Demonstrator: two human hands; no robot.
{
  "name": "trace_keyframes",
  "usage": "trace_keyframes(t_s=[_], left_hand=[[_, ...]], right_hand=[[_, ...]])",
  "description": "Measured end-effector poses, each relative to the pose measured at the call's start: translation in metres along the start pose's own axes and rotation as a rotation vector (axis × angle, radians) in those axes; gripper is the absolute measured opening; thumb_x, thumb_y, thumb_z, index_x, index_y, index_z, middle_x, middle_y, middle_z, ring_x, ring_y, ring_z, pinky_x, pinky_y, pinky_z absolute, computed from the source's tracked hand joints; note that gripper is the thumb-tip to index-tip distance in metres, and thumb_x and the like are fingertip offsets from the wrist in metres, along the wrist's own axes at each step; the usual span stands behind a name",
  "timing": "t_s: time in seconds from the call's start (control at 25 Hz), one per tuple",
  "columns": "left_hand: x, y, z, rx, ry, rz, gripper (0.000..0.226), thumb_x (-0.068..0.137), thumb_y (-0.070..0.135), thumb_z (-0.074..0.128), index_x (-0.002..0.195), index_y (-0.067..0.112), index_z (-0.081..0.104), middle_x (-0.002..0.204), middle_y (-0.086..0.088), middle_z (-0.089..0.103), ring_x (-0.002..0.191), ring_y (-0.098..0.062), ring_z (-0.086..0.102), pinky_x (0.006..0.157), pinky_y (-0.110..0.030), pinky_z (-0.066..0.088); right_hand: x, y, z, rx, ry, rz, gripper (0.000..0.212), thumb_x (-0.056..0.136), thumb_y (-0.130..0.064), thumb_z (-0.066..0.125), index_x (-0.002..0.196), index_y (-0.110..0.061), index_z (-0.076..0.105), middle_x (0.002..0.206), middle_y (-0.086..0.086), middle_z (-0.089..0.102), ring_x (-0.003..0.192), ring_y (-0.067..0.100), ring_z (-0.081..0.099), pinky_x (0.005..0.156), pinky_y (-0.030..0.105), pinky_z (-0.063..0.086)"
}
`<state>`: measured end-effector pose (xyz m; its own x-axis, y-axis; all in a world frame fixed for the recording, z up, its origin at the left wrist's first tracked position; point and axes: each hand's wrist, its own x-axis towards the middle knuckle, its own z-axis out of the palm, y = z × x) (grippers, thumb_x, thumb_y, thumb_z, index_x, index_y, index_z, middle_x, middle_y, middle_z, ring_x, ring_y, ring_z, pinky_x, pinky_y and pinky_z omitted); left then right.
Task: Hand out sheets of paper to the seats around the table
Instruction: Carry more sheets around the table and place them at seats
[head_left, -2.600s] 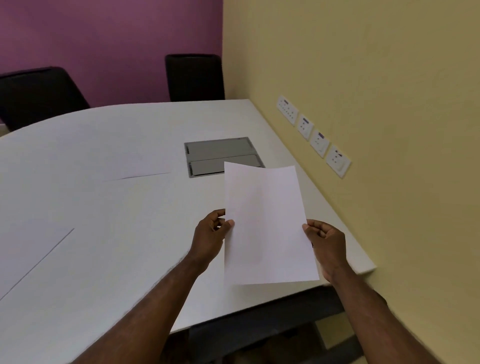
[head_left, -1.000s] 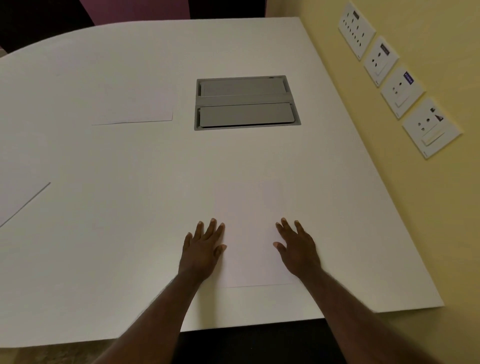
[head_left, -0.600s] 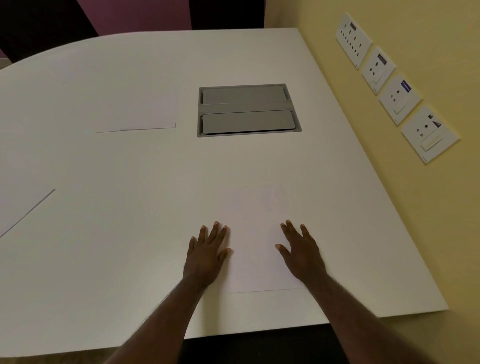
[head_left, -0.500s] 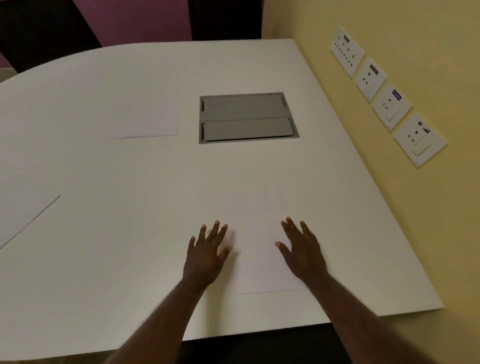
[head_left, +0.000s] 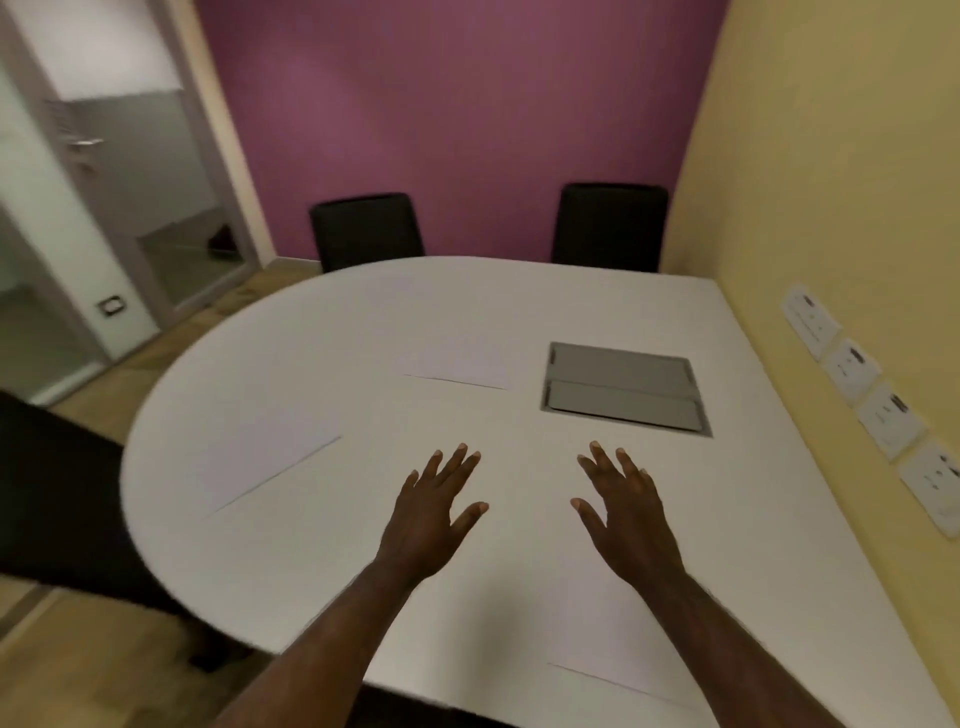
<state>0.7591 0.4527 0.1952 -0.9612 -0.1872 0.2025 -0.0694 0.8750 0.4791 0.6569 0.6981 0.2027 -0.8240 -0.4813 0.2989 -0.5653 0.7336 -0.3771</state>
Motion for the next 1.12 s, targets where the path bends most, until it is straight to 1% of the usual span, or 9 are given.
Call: trace_keyframes(t_s=[0.12,0.32,0.44,0.6,0.72,0.84,0.96,1.12], left_hand=[[-0.042,-0.026,-0.064,0.027,0.174,-0.113,0.062,0.093,0.054,0.044,0.148,0.041,0.019,0.158,0.018,0.013,0.149,-0.011,0.008,0.117,-0.035,0.011],[-0.125,-0.072,-0.150,0.092,0.381,-0.295,0.062,0.092,0.057,0.044,0.147,0.043,0.021,0.157,0.019,0.018,0.147,-0.007,0.012,0.116,-0.036,0.014],[-0.177,-0.106,-0.195,0.140,0.501,-0.415,0.060,0.090,0.056,0.047,0.145,0.042,0.026,0.155,0.017,0.026,0.146,-0.010,0.019,0.115,-0.041,0.017],[-0.244,-0.162,-0.252,0.189,0.623,-0.549,0.058,0.089,0.054,0.051,0.143,0.040,0.033,0.153,0.013,0.035,0.145,-0.012,0.024,0.113,-0.048,0.022],[-0.287,-0.217,-0.302,0.236,0.670,-0.594,0.056,0.089,0.049,0.054,0.141,0.039,0.035,0.152,0.011,0.037,0.144,-0.014,0.025,0.111,-0.049,0.023],[-0.320,-0.268,-0.348,0.305,0.691,-0.638,0.056,0.089,0.048,0.054,0.141,0.037,0.037,0.152,0.010,0.038,0.145,-0.015,0.024,0.111,-0.048,0.021],[-0.342,-0.313,-0.386,0.318,0.683,-0.657,0.056,0.089,0.048,0.055,0.141,0.035,0.038,0.152,0.009,0.039,0.145,-0.015,0.024,0.112,-0.048,0.020],[-0.358,-0.372,-0.427,0.316,0.667,-0.658,0.053,0.090,0.047,0.054,0.139,0.034,0.040,0.151,0.008,0.040,0.144,-0.015,0.023,0.112,-0.048,0.018]], right_hand=[[0.025,-0.070,-0.003,0.042,-0.002,-0.192,0.053,0.095,-0.033,0.055,0.145,-0.024,0.040,0.158,-0.004,0.028,0.148,0.023,0.018,0.119,0.043,0.013],[0.049,-0.194,0.013,0.161,-0.014,-0.463,0.049,0.095,-0.032,0.056,0.142,-0.023,0.044,0.157,-0.003,0.031,0.147,0.024,0.023,0.119,0.045,0.016],[0.052,-0.274,0.036,0.230,-0.025,-0.619,0.047,0.094,-0.032,0.057,0.139,-0.024,0.047,0.155,-0.004,0.034,0.146,0.023,0.026,0.118,0.047,0.019],[0.049,-0.387,0.079,0.325,-0.044,-0.743,0.043,0.093,-0.033,0.058,0.135,-0.024,0.051,0.152,-0.001,0.041,0.143,0.024,0.033,0.117,0.049,0.022],[0.049,-0.471,0.116,0.366,-0.054,-0.803,0.041,0.094,-0.034,0.056,0.133,-0.023,0.053,0.149,0.001,0.046,0.141,0.024,0.037,0.117,0.047,0.021],[0.053,-0.546,0.147,0.413,-0.046,-0.854,0.038,0.094,-0.034,0.055,0.130,-0.022,0.055,0.145,0.000,0.050,0.138,0.022,0.040,0.116,0.047,0.025],[0.057,-0.612,0.172,0.455,-0.034,-0.882,0.036,0.094,-0.031,0.058,0.128,-0.021,0.057,0.143,0.001,0.052,0.137,0.023,0.041,0.114,0.049,0.028],[0.072,-0.683,0.205,0.469,-0.036,-0.936,0.034,0.093,-0.029,0.058,0.125,-0.019,0.059,0.140,0.002,0.055,0.136,0.025,0.043,0.113,0.049,0.031]])
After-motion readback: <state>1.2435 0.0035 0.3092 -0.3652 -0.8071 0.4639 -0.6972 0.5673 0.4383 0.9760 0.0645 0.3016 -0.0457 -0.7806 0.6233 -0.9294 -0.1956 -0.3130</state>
